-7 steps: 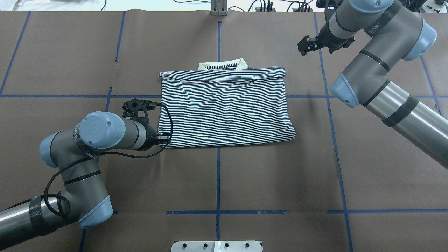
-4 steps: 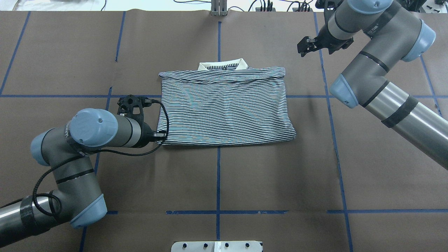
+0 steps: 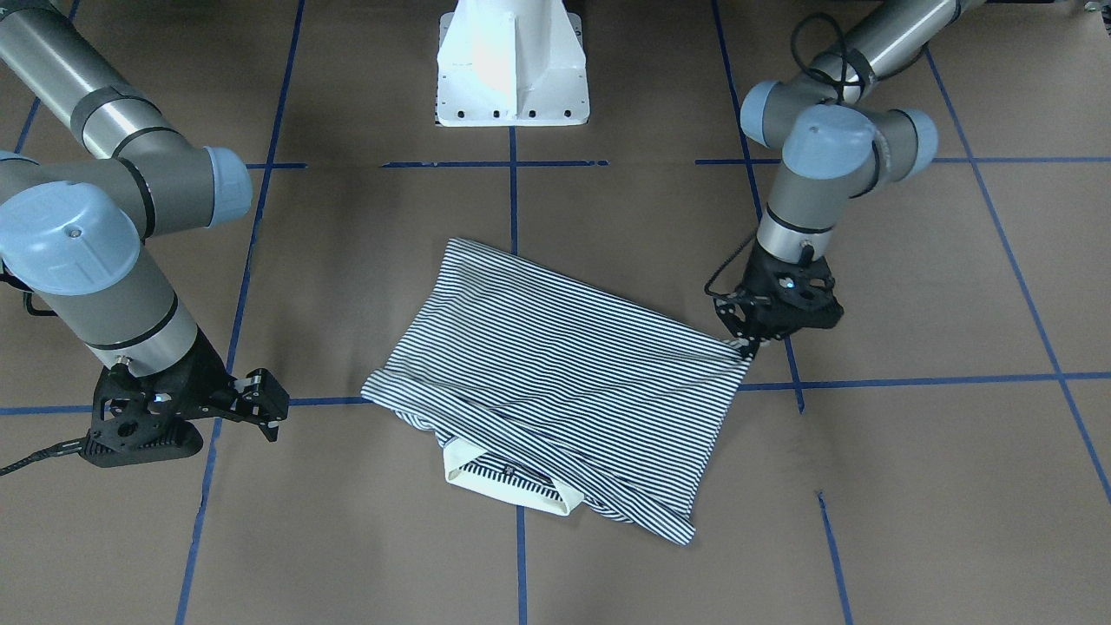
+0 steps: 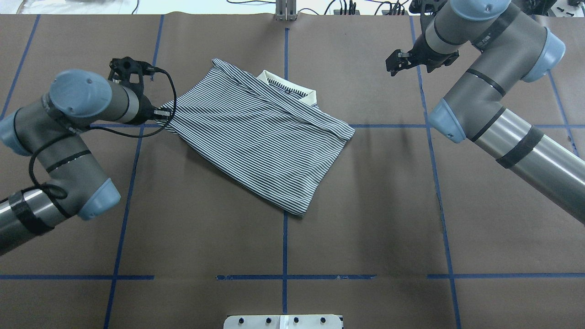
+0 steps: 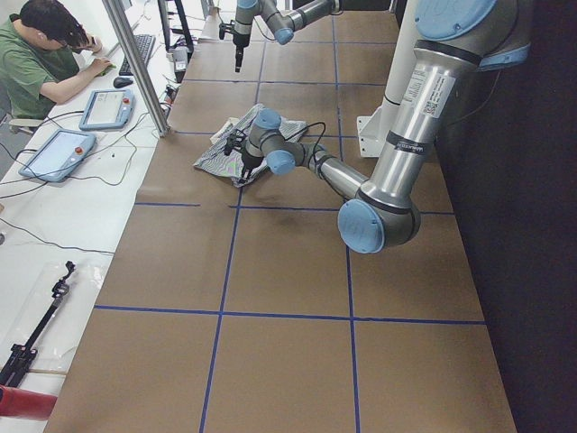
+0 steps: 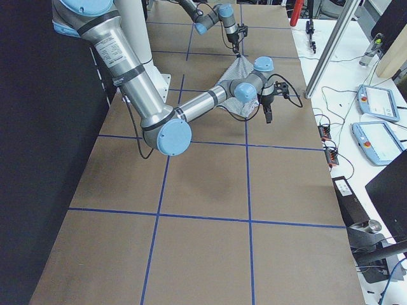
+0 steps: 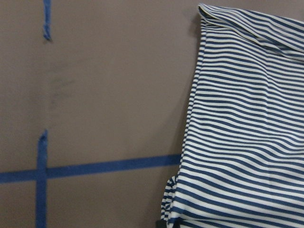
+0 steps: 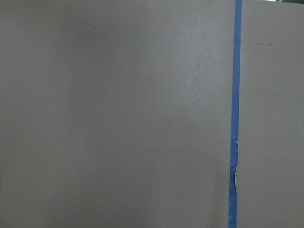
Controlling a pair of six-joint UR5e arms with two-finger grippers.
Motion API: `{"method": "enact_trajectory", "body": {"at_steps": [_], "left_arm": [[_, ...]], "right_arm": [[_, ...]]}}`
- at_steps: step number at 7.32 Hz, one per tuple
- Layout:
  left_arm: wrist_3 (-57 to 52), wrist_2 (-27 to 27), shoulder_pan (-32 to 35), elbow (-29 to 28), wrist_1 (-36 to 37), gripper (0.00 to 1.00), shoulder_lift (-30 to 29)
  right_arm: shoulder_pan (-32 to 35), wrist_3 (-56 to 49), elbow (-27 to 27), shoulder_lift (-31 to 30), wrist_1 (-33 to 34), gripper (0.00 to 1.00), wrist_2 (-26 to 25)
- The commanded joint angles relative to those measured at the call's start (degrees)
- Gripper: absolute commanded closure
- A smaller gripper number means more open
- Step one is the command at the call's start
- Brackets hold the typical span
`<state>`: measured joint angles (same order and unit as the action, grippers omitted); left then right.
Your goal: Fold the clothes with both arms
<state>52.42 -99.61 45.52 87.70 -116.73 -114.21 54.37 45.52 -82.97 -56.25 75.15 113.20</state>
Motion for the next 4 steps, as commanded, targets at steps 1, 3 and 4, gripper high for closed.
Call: {"method": "enact_trajectory", "body": {"at_steps": [1, 3, 4], "left_arm": [[-4.95, 4.99, 5.71, -18.69, -6.17, 1.00, -10.36], [-9.68, 6.09, 8.61, -34.75, -16.03, 1.00, -17.18], [-11.88, 6.01, 9.67, -34.79, -16.33, 1.00, -16.58]], "right_arm": [[-0.22, 0.01, 0.00, 0.09, 0.00, 0.00, 0.00], [-0.22, 0.27, 0.00, 0.18, 0.00, 0.00, -0.09], [-0.31, 1.31, -0.18, 0.26, 0.00, 0.00, -0.26]]}}
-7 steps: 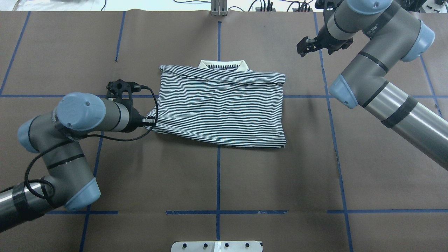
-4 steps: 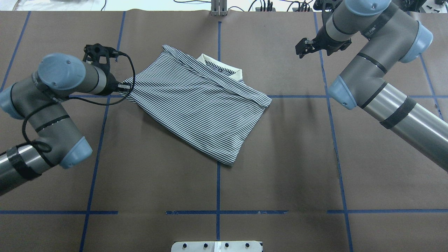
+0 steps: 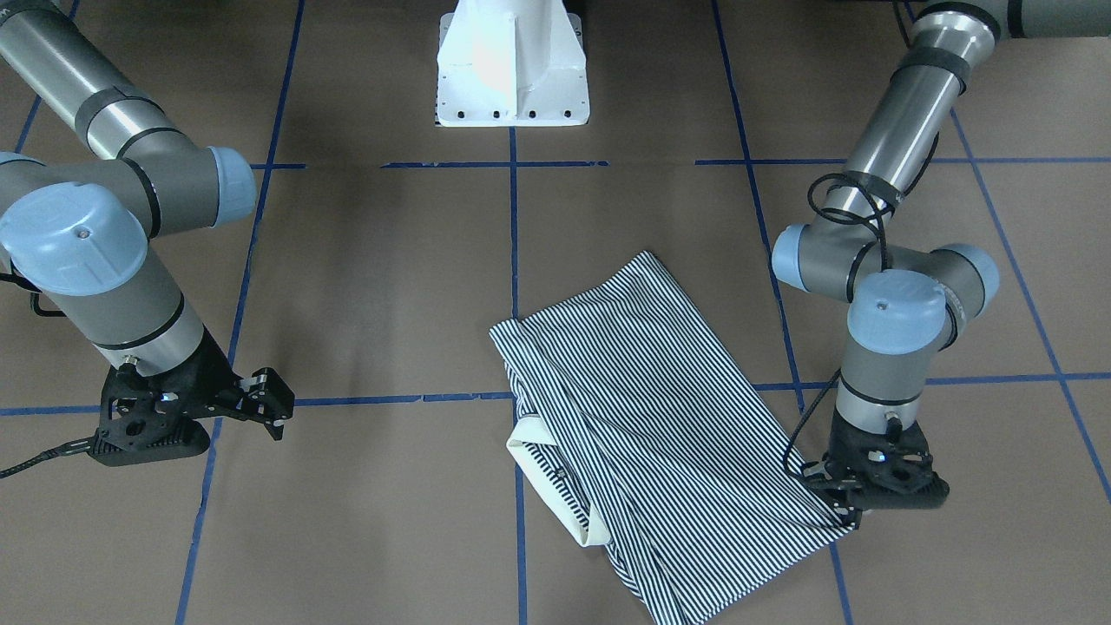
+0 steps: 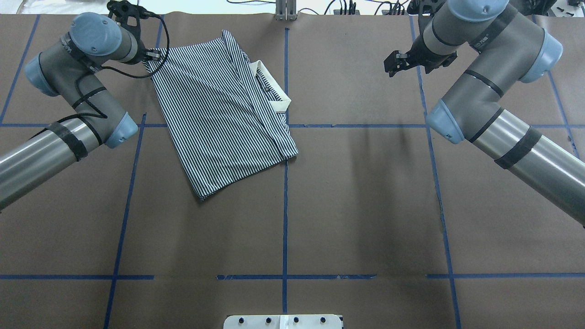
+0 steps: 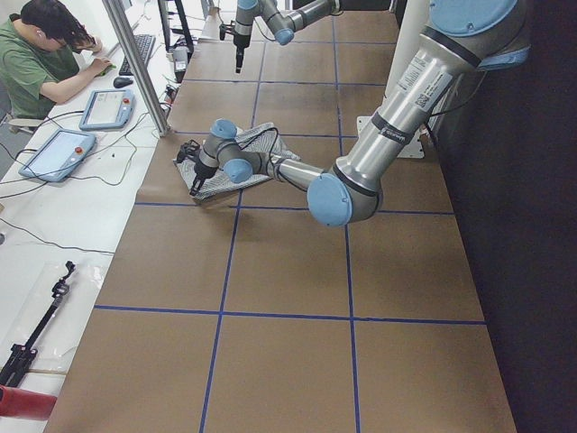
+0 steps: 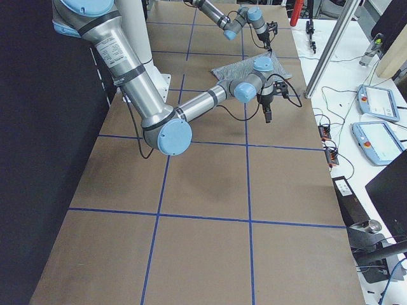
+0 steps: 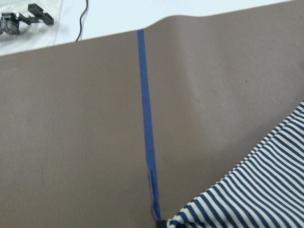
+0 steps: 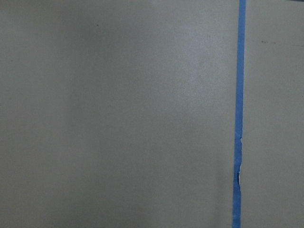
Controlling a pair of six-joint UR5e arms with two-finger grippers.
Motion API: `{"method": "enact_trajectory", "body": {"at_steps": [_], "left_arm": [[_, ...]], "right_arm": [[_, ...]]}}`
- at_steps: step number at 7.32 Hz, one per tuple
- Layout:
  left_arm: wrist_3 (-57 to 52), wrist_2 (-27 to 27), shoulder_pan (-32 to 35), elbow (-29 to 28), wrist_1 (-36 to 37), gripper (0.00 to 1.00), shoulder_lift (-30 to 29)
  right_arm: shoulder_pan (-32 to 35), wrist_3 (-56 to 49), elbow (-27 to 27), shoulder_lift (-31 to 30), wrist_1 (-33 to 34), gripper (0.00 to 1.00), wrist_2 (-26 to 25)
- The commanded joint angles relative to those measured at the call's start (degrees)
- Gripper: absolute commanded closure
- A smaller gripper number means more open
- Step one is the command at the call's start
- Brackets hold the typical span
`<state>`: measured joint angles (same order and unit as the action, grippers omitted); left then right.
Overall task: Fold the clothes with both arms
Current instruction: 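Reach the right gripper toward the collar of the folded shirt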
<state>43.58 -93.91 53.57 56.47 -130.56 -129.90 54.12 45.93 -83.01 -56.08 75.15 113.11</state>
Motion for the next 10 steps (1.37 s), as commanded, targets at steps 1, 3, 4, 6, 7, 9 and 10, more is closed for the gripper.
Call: {"method": "enact_trajectory", "body": {"at_steps": [1, 3, 4, 6, 7, 9, 10], "left_arm": [[-4.46, 0.31, 1.53, -2.51, -5.12, 0.01, 2.86], [-11.90, -4.49, 4.24, 1.36, -8.22, 0.00, 5.36], [-12.20, -6.88, 4.87, 1.45, -8.57, 0.00, 5.53], [-12.12, -6.90, 4.96, 2.33, -8.49, 0.00, 5.80], [-11.94, -6.99, 4.96, 2.42, -8.57, 0.00, 5.80], [-11.76, -6.99, 4.96, 3.38, -8.58, 0.00, 6.41], [-11.68, -6.99, 4.96, 3.47, -8.58, 0.00, 6.41]], "right_arm": [[-1.20, 2.22, 0.04, 0.70, 0.00, 0.00, -0.34], [-5.05, 11.83, 1.09, 5.34, 0.00, 0.01, -4.36], [-7.77, 21.82, 3.44, 10.15, 0.00, 0.05, -7.78], [-13.84, 36.90, 24.00, 21.05, -18.70, 0.11, -18.57], [-16.30, 40.95, 30.90, 25.80, -21.85, 0.12, -22.37], [-20.62, 48.45, 42.00, 32.68, -26.41, 0.19, -30.46], [-20.89, 48.46, 46.22, 33.83, -28.98, 0.19, -31.53]]}}
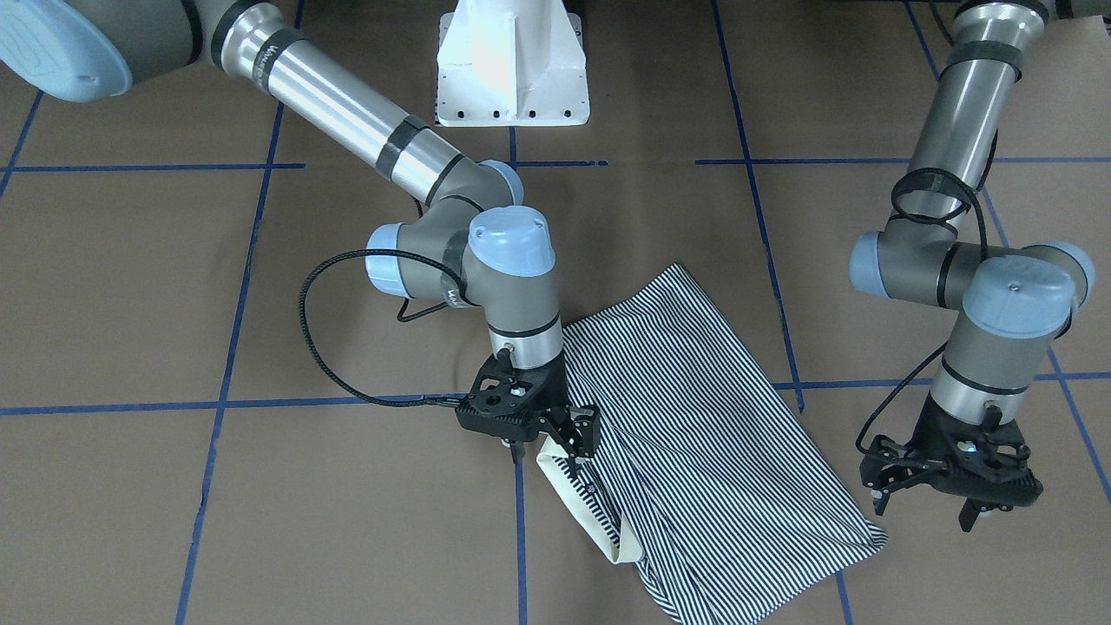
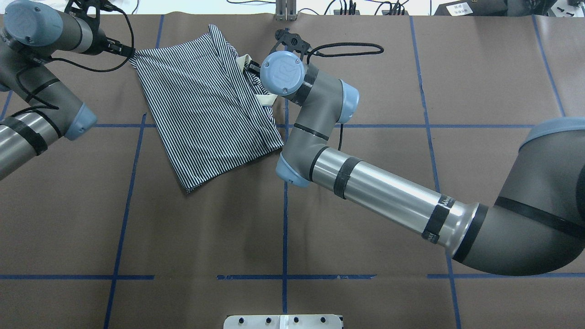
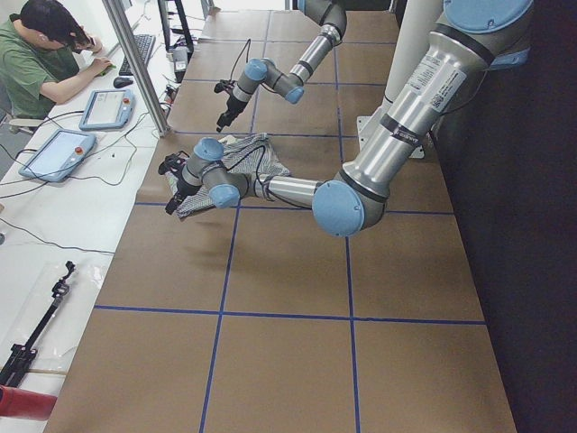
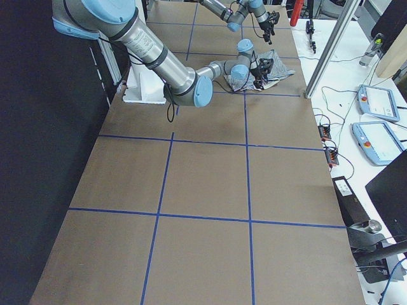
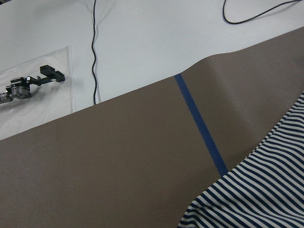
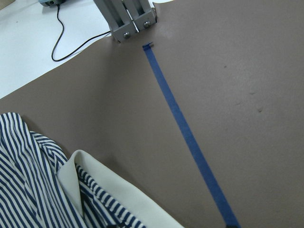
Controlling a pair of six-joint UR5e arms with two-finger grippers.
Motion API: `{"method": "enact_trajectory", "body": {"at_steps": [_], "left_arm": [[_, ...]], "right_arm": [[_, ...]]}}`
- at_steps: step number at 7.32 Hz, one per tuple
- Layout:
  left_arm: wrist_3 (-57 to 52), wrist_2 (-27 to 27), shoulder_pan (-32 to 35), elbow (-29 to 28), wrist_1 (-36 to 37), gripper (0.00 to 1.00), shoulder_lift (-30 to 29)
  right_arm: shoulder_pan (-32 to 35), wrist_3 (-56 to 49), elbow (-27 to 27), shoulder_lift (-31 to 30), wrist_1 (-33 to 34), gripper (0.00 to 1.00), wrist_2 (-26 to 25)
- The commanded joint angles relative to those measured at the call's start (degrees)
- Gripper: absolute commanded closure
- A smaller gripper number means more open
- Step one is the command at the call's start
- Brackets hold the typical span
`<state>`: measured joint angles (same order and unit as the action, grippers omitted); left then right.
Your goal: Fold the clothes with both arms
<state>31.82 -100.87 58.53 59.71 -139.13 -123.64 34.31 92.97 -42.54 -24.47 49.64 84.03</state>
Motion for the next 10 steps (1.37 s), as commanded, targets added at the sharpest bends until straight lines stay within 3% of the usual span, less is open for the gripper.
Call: {"method": "enact_trajectory", "body": {"at_steps": [1, 5, 6, 7, 10], "left_arm": [[0.35, -0.03, 0.01, 0.32, 0.00, 0.00, 0.24], [0.53, -0.03, -0.08, 0.32, 0.09, 0.00, 0.25], [0.44, -0.03, -0.08, 0.32, 0.09, 0.00, 0.25], [0.44, -0.03, -0.08, 0.32, 0.09, 0.00, 0.25], [0.44, -0.03, -0.17, 0.32, 0.09, 0.00, 0.16]], "right_arm": [[-1.26, 1.33, 5.97, 2.15, -3.32, 0.19, -2.56], [-1.35, -2.53, 5.80, 2.15, -1.30, 0.19, -2.47], [-1.26, -2.45, 5.71, 2.23, -1.30, 0.44, -2.30], [-1.26, -2.53, 5.62, 2.23, -1.21, 0.99, -1.95], [-1.17, -3.84, 5.01, 2.32, -1.13, 1.00, -1.59]]}}
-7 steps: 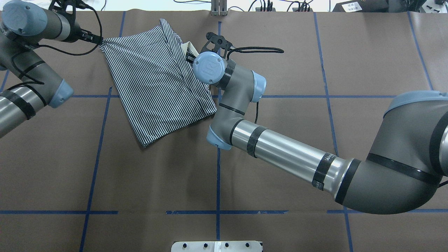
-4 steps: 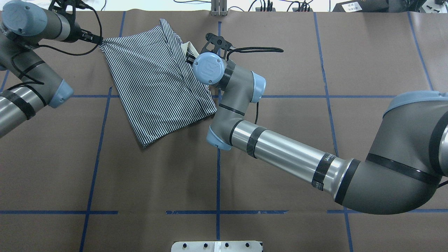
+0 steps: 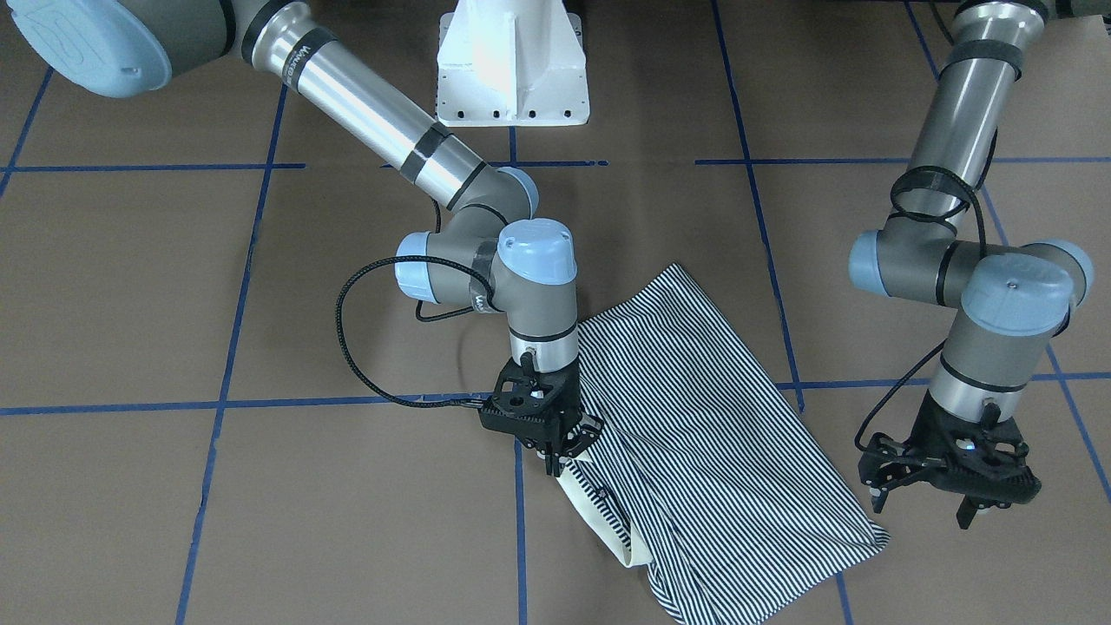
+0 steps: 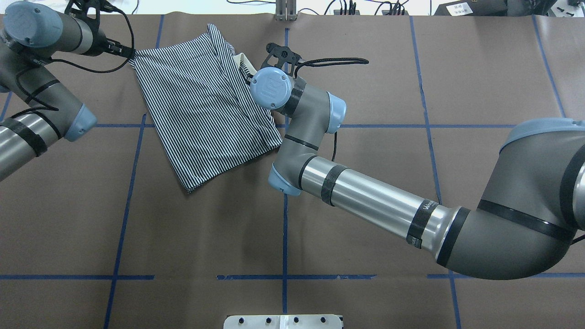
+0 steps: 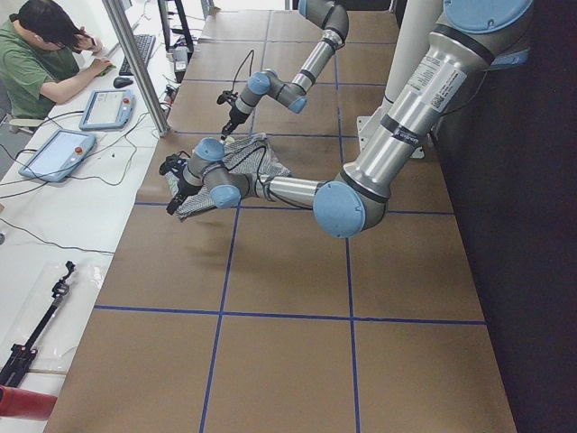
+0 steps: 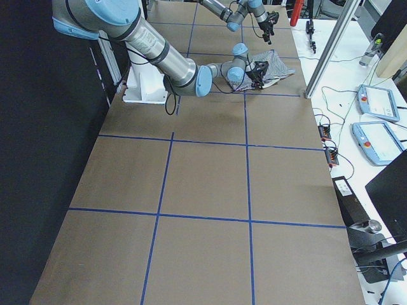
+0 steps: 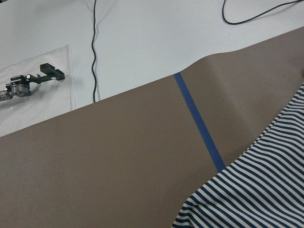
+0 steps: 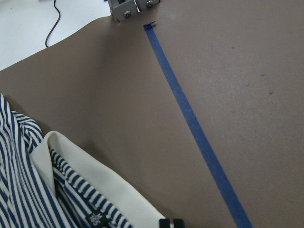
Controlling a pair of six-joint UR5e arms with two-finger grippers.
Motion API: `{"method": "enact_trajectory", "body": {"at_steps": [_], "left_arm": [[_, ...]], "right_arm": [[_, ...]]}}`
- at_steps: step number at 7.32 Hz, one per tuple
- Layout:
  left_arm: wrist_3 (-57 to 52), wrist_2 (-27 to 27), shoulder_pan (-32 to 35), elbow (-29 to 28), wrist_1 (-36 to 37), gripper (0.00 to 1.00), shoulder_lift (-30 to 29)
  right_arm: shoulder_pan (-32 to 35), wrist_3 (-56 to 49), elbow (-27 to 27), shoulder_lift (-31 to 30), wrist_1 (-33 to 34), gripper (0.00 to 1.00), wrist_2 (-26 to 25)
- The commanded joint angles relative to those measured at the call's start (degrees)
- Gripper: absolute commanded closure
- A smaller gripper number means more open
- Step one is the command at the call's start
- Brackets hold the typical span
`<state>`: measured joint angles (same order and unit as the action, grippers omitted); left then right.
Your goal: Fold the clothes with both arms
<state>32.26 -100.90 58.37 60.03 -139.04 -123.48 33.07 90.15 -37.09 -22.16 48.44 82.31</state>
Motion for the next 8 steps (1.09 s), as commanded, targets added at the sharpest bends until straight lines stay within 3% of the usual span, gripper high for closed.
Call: {"method": "enact_trajectory", "body": {"at_steps": [1, 2, 3, 5, 8], "left_arm": [[0.00, 0.00, -0.02, 0.00, 0.00, 0.00, -0.01], [0.09, 0.00, -0.02, 0.17, -0.09, 0.00, -0.10], [0.09, -0.09, -0.02, 0.43, -0.09, 0.00, -0.19], [0.52, -0.09, -0.19, 1.31, -0.09, 0.00, -0.10], [0.88, -0.09, -0.72, 2.28, -0.09, 0.00, 0.25]], "right_arm": [[0.32, -1.89, -3.92, -0.16, 4.34, 1.00, 1.18], [0.50, -1.73, -8.04, -1.38, 7.43, 1.00, 1.71], [0.41, -1.29, -16.17, -6.96, 7.80, 1.00, 1.89], [0.15, -1.64, -36.55, -21.97, 12.28, 1.00, 2.07], [-2.92, -0.94, -55.40, -40.10, 11.85, 1.00, 1.37]]}}
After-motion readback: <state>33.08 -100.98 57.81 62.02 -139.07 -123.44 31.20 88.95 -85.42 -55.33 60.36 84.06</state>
